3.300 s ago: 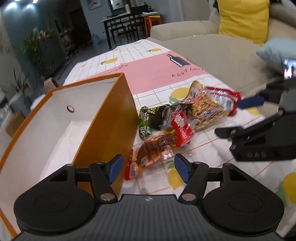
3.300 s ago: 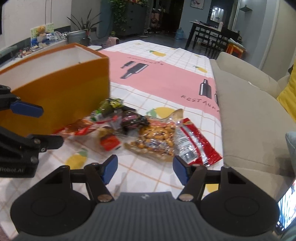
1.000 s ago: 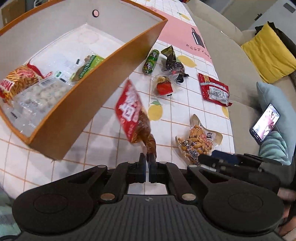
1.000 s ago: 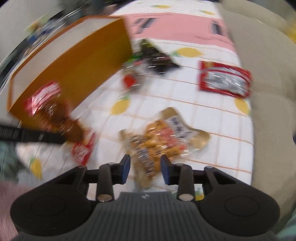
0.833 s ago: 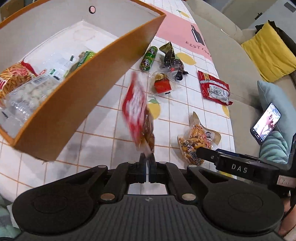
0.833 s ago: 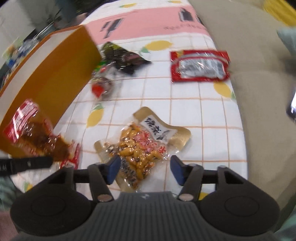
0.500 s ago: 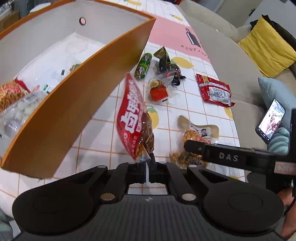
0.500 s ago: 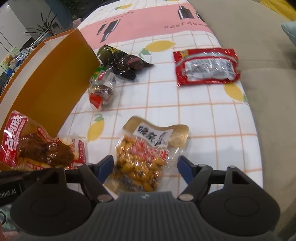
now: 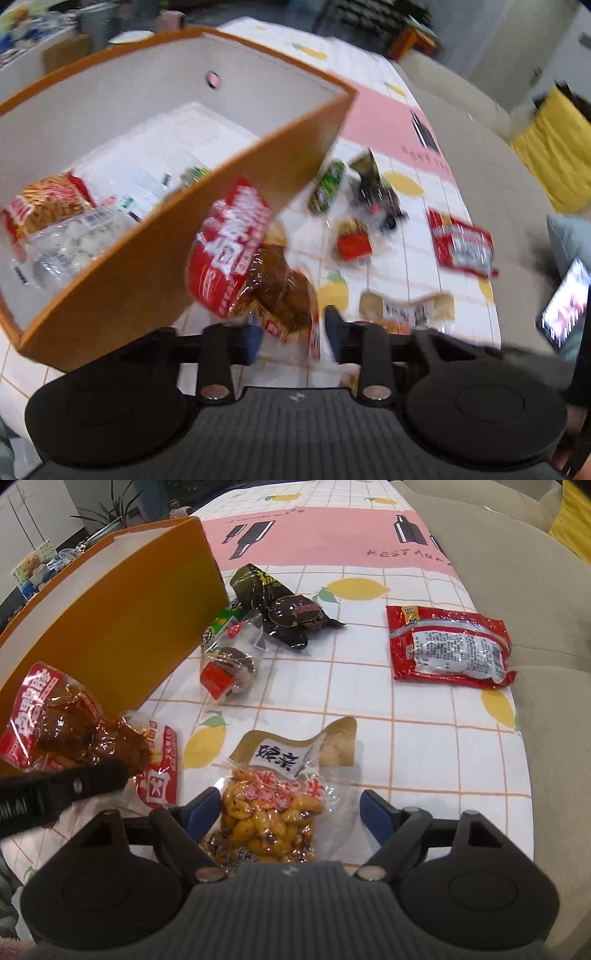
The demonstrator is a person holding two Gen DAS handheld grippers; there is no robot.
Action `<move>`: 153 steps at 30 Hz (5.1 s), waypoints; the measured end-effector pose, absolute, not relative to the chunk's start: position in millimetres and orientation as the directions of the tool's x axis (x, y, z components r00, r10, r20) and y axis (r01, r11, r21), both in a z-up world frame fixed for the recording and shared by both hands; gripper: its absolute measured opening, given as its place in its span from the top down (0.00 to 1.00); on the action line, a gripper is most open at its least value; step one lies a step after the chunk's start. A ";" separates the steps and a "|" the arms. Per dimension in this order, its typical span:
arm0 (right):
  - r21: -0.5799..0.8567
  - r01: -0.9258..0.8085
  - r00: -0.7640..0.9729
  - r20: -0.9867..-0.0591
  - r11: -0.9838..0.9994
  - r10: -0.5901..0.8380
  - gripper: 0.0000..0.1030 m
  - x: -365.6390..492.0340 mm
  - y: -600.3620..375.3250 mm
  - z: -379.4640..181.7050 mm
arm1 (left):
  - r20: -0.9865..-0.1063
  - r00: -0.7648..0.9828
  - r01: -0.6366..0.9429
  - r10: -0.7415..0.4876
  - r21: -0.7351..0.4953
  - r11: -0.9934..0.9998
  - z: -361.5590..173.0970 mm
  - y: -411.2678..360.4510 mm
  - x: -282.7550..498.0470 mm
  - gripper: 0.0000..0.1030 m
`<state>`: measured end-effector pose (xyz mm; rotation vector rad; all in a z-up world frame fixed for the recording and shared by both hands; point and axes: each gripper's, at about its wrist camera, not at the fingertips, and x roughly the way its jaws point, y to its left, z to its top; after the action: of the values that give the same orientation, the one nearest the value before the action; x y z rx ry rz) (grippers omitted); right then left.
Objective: Organize snacks
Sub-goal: 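Lift both held packets and carry them over the open box, then lower both packets into the box and open both grippers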
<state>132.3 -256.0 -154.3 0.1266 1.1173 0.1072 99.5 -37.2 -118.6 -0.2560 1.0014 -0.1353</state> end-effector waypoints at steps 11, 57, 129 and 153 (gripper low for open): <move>0.151 -0.048 0.437 -0.886 0.987 0.156 0.21 131.1 -253.2 -155.3 | -0.803 0.574 -0.102 -0.157 -0.261 0.960 -130.8 -39.0 113.1 0.43; 0.272 -0.094 0.523 -0.805 0.958 0.280 0.99 109.5 -260.3 -114.4 | -0.792 0.554 0.095 -0.257 -0.247 0.964 -93.7 -53.5 106.4 0.76; 0.221 -0.413 0.528 -0.733 0.884 0.429 1.00 267.4 -85.2 -49.3 | -0.876 0.474 0.044 -0.089 -0.078 0.996 -67.5 89.9 226.7 0.78; -0.021 -0.494 0.499 -0.826 0.869 0.263 0.96 286.3 -61.2 -92.4 | -0.906 0.422 0.097 0.024 0.071 0.993 -101.4 75.8 254.2 0.73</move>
<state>286.3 -61.2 -92.4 -0.2696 0.9438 0.4645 254.2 75.8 -101.4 0.1186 1.1352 -0.0462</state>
